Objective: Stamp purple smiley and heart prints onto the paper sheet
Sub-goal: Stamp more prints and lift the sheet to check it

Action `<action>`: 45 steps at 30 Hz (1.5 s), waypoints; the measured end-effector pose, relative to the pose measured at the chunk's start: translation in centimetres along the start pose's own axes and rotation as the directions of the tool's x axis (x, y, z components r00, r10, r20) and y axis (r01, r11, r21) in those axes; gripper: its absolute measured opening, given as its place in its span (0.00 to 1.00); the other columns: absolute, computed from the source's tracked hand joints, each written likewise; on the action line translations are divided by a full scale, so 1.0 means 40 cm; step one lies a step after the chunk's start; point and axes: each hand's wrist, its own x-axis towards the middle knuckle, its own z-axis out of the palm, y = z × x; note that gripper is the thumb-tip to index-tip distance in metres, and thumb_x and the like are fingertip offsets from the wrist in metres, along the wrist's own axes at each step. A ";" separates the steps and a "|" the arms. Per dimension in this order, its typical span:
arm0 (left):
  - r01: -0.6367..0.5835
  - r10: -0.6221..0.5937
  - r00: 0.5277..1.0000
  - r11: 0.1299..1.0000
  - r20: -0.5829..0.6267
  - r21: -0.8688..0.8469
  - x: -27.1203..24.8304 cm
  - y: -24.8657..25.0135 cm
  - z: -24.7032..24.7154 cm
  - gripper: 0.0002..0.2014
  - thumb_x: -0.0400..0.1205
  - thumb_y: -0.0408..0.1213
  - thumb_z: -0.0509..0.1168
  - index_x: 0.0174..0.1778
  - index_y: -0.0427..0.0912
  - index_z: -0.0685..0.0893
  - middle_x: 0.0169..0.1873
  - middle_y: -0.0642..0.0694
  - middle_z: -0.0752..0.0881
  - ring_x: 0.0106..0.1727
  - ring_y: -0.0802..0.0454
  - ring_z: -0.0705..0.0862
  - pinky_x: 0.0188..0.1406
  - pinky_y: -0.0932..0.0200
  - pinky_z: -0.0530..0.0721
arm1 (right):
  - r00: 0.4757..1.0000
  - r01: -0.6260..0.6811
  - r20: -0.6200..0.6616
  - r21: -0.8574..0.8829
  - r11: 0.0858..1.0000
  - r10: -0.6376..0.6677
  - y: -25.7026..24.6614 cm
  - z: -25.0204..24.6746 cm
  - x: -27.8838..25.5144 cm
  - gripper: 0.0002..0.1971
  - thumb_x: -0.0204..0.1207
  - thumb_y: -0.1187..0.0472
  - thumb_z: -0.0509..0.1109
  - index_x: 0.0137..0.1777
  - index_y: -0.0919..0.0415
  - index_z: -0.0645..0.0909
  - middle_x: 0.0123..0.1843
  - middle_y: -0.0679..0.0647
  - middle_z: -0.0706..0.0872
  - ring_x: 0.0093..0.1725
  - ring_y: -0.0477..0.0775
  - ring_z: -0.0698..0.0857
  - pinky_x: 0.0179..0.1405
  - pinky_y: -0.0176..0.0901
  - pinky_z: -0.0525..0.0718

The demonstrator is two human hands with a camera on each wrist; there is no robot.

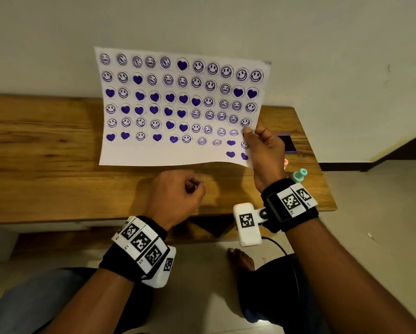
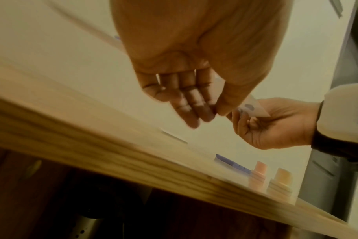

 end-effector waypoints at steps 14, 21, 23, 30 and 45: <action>-0.113 0.105 0.935 0.994 -0.338 -0.002 0.037 -0.030 -0.032 0.06 0.77 0.42 0.71 0.43 0.45 0.89 0.36 0.49 0.85 0.41 0.50 0.81 0.40 0.54 0.79 | 0.985 -0.140 0.019 -0.510 0.849 0.174 0.102 -0.070 -0.044 0.08 0.80 0.65 0.73 0.43 0.51 0.86 0.46 0.58 0.94 0.44 0.59 0.93 0.50 0.63 0.91; 0.029 -0.095 0.982 0.931 0.166 0.364 0.025 -0.074 0.004 0.26 0.81 0.56 0.62 0.76 0.64 0.70 0.82 0.54 0.62 0.82 0.48 0.57 0.76 0.39 0.58 | 0.990 -0.100 0.009 -0.649 0.754 0.139 0.105 -0.072 -0.050 0.05 0.80 0.59 0.73 0.55 0.52 0.87 0.48 0.53 0.94 0.41 0.48 0.93 0.44 0.50 0.92; 0.035 -0.126 0.970 0.917 0.207 0.397 0.025 -0.080 0.011 0.26 0.81 0.56 0.61 0.77 0.65 0.67 0.82 0.55 0.60 0.82 0.49 0.55 0.78 0.39 0.56 | 0.991 -0.090 0.013 -0.685 0.723 0.136 0.097 -0.071 -0.050 0.07 0.80 0.57 0.74 0.56 0.54 0.87 0.47 0.52 0.94 0.40 0.47 0.93 0.43 0.48 0.92; 0.071 -0.184 0.954 0.906 0.237 0.418 0.029 -0.080 0.016 0.26 0.81 0.57 0.60 0.77 0.64 0.68 0.82 0.54 0.60 0.81 0.47 0.57 0.78 0.37 0.56 | 0.997 -0.014 0.038 -0.785 0.619 0.071 0.073 -0.073 -0.051 0.12 0.77 0.51 0.75 0.59 0.53 0.88 0.48 0.51 0.94 0.43 0.49 0.91 0.49 0.53 0.91; 0.006 -0.041 0.993 0.951 0.107 0.309 0.037 -0.077 0.007 0.23 0.78 0.56 0.66 0.69 0.58 0.79 0.74 0.50 0.74 0.76 0.48 0.67 0.76 0.37 0.60 | 0.958 0.072 -0.074 -0.871 0.486 -0.276 -0.082 -0.179 -0.038 0.10 0.78 0.50 0.73 0.51 0.55 0.90 0.43 0.48 0.90 0.45 0.45 0.86 0.46 0.38 0.79</action>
